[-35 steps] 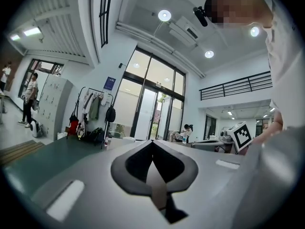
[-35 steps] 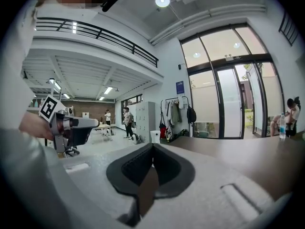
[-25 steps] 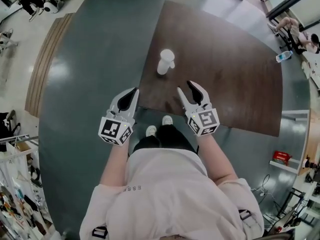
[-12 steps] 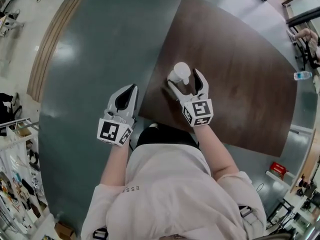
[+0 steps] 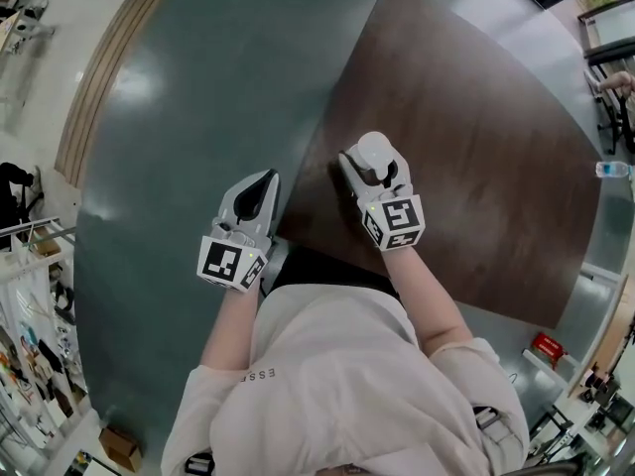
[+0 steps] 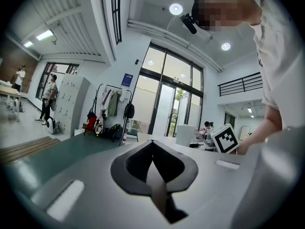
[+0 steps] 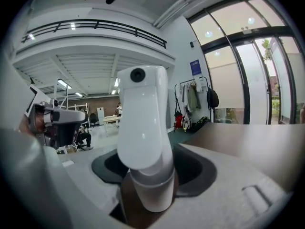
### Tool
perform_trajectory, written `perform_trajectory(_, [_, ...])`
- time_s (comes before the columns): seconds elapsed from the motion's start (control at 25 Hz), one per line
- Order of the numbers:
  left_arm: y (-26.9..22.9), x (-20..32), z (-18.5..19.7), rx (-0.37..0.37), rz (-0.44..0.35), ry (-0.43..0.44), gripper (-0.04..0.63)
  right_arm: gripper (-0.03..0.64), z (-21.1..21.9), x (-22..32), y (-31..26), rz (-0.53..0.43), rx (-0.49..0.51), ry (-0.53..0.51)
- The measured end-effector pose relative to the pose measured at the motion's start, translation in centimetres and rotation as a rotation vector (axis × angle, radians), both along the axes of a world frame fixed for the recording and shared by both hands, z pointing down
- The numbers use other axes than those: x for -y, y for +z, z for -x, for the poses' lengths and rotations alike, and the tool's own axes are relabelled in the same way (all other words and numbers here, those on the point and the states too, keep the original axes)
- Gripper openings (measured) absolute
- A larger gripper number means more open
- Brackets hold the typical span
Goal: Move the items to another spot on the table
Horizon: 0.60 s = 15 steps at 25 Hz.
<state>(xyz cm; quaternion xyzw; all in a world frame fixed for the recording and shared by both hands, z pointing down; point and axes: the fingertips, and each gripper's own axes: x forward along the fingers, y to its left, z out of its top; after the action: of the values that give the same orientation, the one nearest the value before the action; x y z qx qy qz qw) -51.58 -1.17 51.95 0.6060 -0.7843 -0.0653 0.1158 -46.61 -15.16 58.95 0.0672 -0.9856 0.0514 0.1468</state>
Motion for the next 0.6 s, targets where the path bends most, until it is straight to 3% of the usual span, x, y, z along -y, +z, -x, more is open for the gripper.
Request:
perform_trajectory(0.36, [-1.6, -1.7, 0.7, -0.002, -0.002, -0.002, 0.017, 0.247, 0.0, -1.9, -1.6, 0.016, 0.01, -0.049])
perform_trajectory(0.6, [-3.8, -3.3, -0.3, -0.001, -0.029, 0.062, 0.017, 0.247, -2.4, -3.5, -6.1, -0.024, 0.02, 0.022])
